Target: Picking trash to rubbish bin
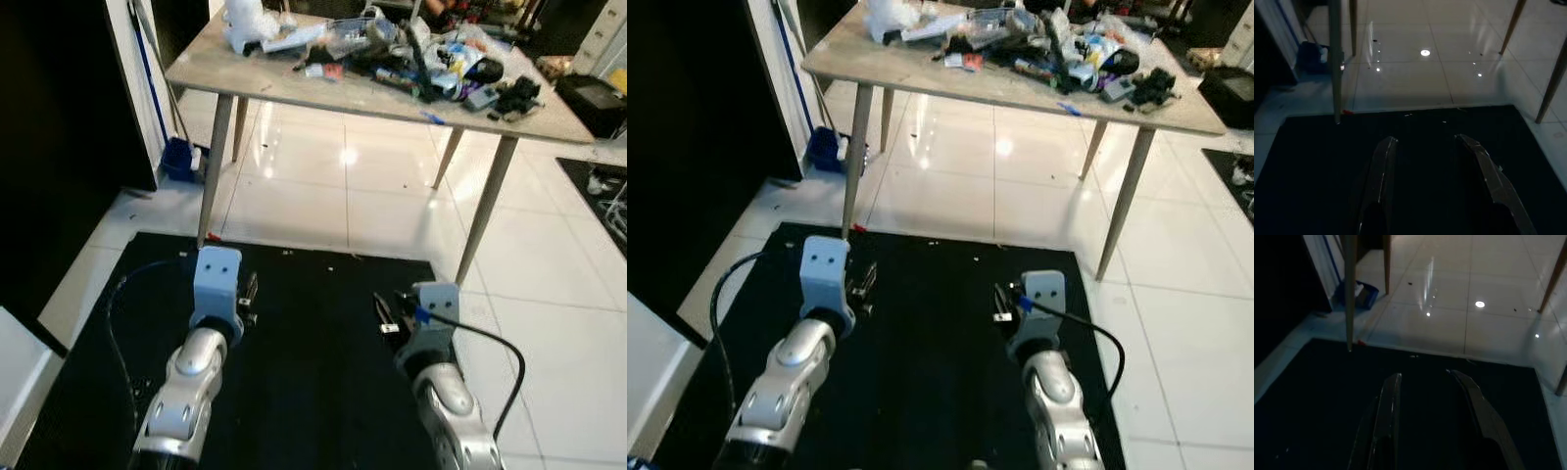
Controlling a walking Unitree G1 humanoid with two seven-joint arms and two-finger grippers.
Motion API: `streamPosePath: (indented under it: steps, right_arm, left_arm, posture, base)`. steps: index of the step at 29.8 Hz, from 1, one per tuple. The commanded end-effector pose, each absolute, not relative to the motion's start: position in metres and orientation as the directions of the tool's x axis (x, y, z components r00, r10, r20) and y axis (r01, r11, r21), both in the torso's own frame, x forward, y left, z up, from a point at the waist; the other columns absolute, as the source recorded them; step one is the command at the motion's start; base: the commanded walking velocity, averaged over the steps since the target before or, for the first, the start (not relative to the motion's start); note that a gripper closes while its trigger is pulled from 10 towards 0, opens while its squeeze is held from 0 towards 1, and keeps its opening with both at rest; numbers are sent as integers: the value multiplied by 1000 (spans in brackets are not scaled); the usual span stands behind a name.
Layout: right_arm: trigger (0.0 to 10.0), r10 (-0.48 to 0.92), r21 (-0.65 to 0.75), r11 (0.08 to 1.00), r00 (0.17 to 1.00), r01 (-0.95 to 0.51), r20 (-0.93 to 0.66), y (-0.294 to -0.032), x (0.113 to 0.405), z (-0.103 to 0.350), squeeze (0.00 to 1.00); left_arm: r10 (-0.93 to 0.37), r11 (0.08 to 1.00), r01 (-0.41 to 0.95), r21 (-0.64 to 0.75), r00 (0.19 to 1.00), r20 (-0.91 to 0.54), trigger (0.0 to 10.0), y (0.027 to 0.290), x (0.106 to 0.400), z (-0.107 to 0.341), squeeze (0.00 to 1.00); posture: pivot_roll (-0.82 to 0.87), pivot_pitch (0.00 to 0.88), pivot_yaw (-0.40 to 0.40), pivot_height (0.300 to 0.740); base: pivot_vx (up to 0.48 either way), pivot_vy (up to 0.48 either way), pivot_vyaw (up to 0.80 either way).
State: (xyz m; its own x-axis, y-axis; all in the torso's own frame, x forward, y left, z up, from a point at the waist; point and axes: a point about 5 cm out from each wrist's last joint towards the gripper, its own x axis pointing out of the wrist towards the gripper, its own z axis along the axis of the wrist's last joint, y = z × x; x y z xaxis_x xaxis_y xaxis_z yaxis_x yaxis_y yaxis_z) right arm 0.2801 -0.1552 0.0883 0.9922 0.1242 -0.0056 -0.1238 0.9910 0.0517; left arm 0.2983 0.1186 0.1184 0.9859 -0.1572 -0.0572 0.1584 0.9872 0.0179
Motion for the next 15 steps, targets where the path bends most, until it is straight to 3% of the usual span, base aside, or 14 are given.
streamPosePath:
  steps: [1,15]
  right_arm:
    - [10000,110,53,993,994,-109,-10,-160,278,86,0]
    - [10000,113,47,993,994,-112,-11,-160,277,86,0]
  left_arm:
    - [-167,985,169,20,984,-70,10000,116,296,115,0]
    - [-173,985,174,18,983,-68,10000,115,295,114,0]
  posture:
    - [-37,121,-56,740]
    - [-41,107,-59,740]
  base:
    - [304,0,0]
    - [308,0,0]
